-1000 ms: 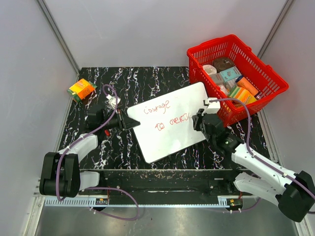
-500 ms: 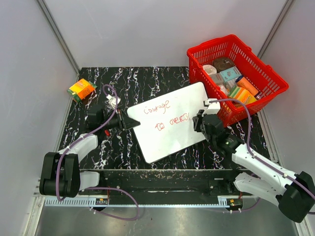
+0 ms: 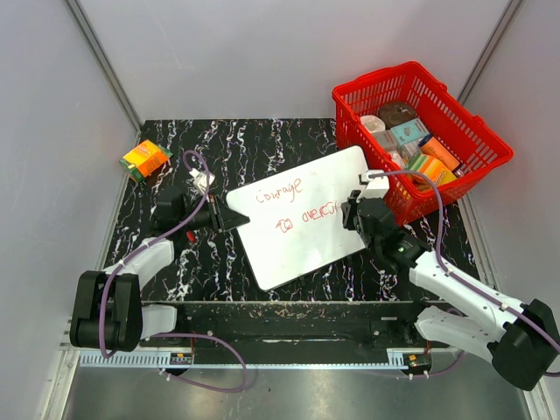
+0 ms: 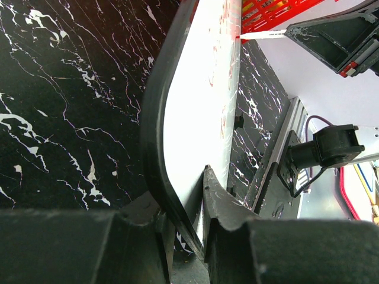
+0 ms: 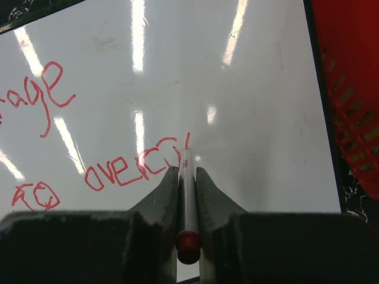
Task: Write a sentence on the whiteboard
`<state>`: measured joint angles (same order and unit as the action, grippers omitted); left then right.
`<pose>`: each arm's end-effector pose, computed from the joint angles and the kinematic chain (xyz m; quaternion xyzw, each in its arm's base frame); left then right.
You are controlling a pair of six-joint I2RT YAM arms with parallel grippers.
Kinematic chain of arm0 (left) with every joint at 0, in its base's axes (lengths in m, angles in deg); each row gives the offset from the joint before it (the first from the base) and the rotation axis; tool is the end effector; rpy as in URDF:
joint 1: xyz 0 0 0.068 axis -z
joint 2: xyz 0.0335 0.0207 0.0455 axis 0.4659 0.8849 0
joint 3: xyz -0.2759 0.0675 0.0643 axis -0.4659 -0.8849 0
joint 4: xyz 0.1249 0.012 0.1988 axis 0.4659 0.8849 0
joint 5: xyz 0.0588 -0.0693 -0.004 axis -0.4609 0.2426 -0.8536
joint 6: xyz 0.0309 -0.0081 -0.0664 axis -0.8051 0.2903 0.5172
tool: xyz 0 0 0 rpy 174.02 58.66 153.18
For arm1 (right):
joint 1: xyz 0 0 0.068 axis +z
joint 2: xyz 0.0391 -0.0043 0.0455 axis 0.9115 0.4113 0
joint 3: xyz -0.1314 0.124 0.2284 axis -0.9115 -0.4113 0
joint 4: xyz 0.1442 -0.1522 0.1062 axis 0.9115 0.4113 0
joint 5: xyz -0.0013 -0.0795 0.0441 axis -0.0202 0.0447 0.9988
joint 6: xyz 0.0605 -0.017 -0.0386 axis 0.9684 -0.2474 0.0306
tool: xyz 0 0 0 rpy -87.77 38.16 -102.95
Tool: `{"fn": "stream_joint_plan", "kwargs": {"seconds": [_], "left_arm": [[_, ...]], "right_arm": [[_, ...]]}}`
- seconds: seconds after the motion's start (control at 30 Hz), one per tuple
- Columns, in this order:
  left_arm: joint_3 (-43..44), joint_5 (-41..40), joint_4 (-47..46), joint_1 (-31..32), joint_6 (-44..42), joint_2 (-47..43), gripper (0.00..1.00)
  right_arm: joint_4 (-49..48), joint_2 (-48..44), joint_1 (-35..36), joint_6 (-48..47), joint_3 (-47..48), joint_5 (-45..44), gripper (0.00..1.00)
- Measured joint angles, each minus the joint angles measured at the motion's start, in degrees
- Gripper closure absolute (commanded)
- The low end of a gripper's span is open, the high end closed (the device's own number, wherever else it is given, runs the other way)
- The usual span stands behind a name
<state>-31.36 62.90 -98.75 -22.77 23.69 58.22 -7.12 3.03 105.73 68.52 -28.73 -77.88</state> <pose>0.2241 -0.0709 0.2372 0.1365 0.7660 -0.5018 0.3778 0.1780 0.1137 0.2884 -0.0213 0.8160 0.1028 0.5684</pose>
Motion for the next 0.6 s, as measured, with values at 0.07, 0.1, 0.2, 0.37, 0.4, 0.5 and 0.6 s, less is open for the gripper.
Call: {"fn": "stream_joint_plan", "kwargs": {"seconds": [0.07,0.1,0.2,0.37,0.4,0.5,0.6], "left_arm": [[0.00,-0.02,0.00,0.00,-0.02,0.00,1.00],[0.00,-0.02,0.00,0.00,-0.02,0.00,1.00],[0.00,-0.02,-0.02,0.04,-0.09,0.00,1.00],[0.00,-0.04,-0.09,0.11,-0.20,0.00,1.00],[0.00,-0.04,-0.11,0.11,-0.20,0.00,1.00],[0.00,-0.04,-0.24,0.20,-0.22,0.00,1.00],[0.00,-0.04,-0.37,0.26,-0.22,0.00,1.00]], "right_arm": [[-0.04,0.24,0.00,-0.07,0.15,-0.33,1.00],[-0.09,0.26,0.00,-0.09,0.15,-0.57,1.00],[-0.11,0.26,0.00,-0.17,0.15,-1.18,1.00],[-0.15,0.33,-0.02,-0.26,0.15,-2.10,1.00],[-0.15,0.35,-0.04,-0.26,0.15,-2.45,1.00],[-0.52,0.35,-0.15,-0.50,0.15,-2.84,1.00],[-1.31,0.50,-0.33,-0.66,0.15,-2.91,1.00]]}}
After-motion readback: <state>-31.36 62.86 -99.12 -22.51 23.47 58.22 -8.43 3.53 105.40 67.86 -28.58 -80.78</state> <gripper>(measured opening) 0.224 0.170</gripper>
